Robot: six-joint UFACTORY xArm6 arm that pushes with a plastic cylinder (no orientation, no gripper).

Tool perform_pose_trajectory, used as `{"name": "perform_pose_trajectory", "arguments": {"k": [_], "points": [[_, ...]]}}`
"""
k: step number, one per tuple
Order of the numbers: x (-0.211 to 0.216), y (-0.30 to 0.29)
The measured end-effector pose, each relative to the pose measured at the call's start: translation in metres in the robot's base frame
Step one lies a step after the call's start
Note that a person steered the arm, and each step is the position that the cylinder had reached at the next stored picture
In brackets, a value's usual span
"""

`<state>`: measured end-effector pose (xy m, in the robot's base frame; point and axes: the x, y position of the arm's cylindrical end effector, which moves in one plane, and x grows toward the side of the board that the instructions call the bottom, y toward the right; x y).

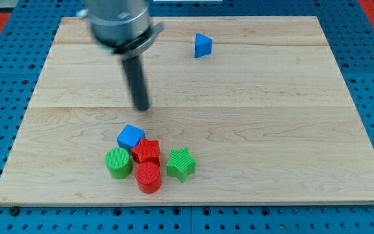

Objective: Move the blue triangle close to the blue cube

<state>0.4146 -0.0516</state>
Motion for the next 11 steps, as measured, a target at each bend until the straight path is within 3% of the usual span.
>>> {"name": "perform_pose_trajectory", "arguments": {"k": [1, 3, 4, 6, 7, 8, 9, 10, 11], "points": [[-0.023, 0.115], [-0.143, 0.127], [-0.145, 0.080], [-0.011, -0.050], [0.046, -0.075], [0.063, -0.081], [0.024, -0.130], [0.055, -0.153], [0.084, -0.077]]}}
